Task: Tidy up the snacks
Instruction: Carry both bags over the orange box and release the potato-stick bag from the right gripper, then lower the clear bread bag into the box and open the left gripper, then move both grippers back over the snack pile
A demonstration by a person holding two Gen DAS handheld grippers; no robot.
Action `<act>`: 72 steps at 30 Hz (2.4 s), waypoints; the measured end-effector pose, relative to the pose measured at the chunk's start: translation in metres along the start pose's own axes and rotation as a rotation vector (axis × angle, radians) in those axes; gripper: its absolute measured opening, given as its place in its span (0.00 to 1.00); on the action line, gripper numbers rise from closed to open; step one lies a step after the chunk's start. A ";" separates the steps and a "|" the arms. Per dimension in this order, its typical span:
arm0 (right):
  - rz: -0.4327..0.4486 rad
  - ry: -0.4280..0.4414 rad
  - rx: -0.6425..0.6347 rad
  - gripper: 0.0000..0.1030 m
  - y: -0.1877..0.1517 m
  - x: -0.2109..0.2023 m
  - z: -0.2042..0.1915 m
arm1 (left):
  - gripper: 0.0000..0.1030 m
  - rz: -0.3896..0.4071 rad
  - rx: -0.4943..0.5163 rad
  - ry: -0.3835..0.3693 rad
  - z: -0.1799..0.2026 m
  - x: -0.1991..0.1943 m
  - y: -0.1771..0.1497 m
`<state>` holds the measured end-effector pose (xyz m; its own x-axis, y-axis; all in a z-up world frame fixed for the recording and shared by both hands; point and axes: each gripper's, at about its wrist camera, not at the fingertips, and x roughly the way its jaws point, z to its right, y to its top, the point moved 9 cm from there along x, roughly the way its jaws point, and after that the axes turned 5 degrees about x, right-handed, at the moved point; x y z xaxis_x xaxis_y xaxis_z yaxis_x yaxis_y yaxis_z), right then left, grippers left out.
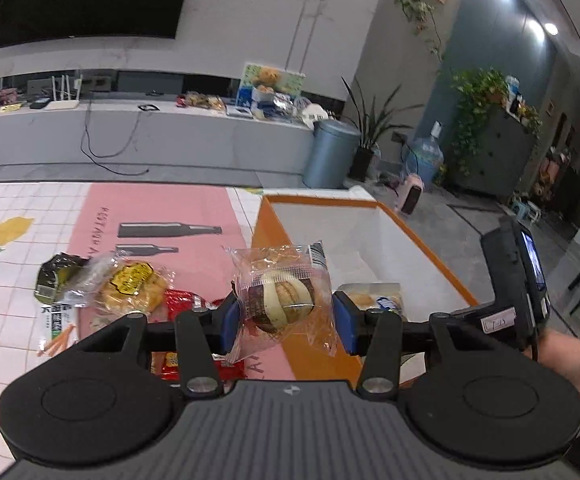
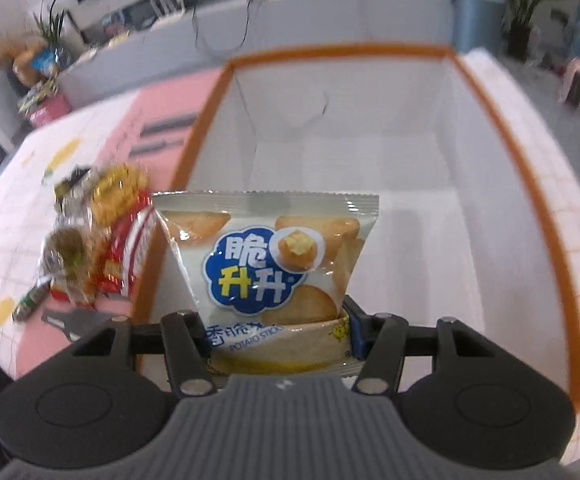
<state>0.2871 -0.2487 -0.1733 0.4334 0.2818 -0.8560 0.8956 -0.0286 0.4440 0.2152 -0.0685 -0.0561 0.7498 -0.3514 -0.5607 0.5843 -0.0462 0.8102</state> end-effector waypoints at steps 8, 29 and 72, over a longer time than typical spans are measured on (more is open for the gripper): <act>-0.078 0.115 0.131 0.88 -0.006 -0.005 0.000 | 0.52 -0.065 0.009 0.012 0.001 0.014 -0.012; 0.527 -0.258 0.438 0.97 -0.011 -0.140 0.069 | 0.53 -0.207 0.196 -0.077 0.089 0.056 -0.006; 0.524 -0.151 0.689 0.96 -0.027 -0.113 0.134 | 0.77 -0.743 0.439 -0.121 0.126 0.165 -0.040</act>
<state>0.2276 -0.4085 -0.1239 0.7705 -0.0586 -0.6347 0.4181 -0.7052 0.5727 0.2767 -0.2423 -0.1595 0.1688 -0.1830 -0.9685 0.7175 -0.6509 0.2480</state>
